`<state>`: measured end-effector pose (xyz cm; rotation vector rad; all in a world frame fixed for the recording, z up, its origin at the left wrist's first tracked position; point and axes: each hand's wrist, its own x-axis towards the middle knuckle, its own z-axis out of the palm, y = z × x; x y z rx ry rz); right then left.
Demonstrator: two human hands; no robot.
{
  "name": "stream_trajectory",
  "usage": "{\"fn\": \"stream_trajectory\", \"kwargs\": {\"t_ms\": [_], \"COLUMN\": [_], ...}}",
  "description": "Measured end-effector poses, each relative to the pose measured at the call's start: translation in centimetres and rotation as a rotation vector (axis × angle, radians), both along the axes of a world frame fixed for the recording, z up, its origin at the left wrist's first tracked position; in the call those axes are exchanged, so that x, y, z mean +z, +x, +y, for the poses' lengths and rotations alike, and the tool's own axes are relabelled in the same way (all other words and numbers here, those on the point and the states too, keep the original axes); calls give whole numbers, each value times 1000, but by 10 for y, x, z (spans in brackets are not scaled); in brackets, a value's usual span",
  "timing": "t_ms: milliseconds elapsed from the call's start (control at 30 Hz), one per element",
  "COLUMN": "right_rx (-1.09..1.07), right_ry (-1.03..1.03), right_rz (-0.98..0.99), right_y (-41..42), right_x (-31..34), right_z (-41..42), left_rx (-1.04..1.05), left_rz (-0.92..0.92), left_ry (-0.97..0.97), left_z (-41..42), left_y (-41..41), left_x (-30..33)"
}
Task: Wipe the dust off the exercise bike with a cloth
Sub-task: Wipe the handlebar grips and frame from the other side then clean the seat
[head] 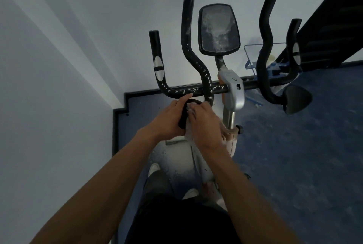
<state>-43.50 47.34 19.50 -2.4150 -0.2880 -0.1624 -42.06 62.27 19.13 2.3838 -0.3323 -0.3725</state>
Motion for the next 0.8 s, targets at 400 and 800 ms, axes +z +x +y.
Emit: {"fn": "stream_trajectory", "kwargs": {"t_ms": [400,800], "right_rx": [-13,153], "right_ry": [82,87], "right_rz": [9,119], "right_y": [-8,-14], "right_x": [6,-8], "right_z": [-19,-18], "left_rx": [110,98], "left_rz": [-9,-155], "left_ry": [56,128], "left_z": [14,2], "left_y": [-12,-11], "left_x": [-14,-12]}}
